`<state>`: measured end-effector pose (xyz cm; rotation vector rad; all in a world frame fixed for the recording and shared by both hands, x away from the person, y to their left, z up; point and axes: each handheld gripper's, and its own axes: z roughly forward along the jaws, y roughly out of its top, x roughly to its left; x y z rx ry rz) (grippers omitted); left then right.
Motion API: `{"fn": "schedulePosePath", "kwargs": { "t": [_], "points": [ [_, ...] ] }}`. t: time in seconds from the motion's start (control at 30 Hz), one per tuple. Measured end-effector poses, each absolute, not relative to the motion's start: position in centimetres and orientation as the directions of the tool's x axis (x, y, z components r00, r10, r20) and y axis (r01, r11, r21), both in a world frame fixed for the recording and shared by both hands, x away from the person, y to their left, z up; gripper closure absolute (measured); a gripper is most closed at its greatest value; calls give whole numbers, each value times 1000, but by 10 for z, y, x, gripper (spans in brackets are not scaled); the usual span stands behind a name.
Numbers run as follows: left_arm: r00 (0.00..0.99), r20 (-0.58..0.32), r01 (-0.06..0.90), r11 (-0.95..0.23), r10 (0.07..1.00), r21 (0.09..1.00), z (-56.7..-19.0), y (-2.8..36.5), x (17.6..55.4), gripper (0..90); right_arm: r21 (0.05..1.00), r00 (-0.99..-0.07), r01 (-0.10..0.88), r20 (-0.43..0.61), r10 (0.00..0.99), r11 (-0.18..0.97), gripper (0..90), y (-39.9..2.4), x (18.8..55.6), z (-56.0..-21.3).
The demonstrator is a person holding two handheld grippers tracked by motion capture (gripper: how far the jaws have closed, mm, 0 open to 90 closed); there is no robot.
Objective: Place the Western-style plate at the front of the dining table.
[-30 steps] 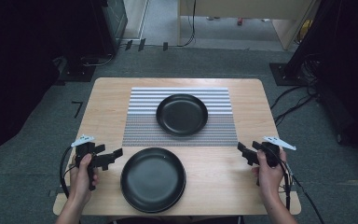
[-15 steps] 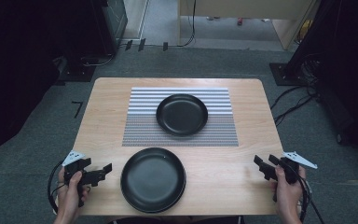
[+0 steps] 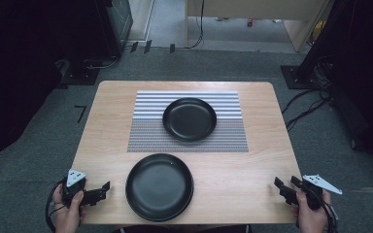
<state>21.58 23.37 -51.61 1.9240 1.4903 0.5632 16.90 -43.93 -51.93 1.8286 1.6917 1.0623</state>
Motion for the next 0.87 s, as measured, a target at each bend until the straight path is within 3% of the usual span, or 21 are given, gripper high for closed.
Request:
{"fn": "schedulePosePath", "kwargs": {
  "t": [0.43,0.47,0.57,0.87],
  "points": [
    [258,3,682,-184,966,707,-519,232,215,0,769,-41,637,102,994,-53,278,-439,159,-526],
    [258,4,682,-185,966,707,-519,232,215,0,783,-75,621,33,997,20,263,-435,159,-530],
    [258,4,683,-185,966,707,-519,232,215,0,799,-106,601,35,994,36,235,-437,159,-533],
    [238,3,687,-170,971,707,-519,232,219,0,800,-69,600,35,997,14,131,-438,157,-535]
  ]
}}
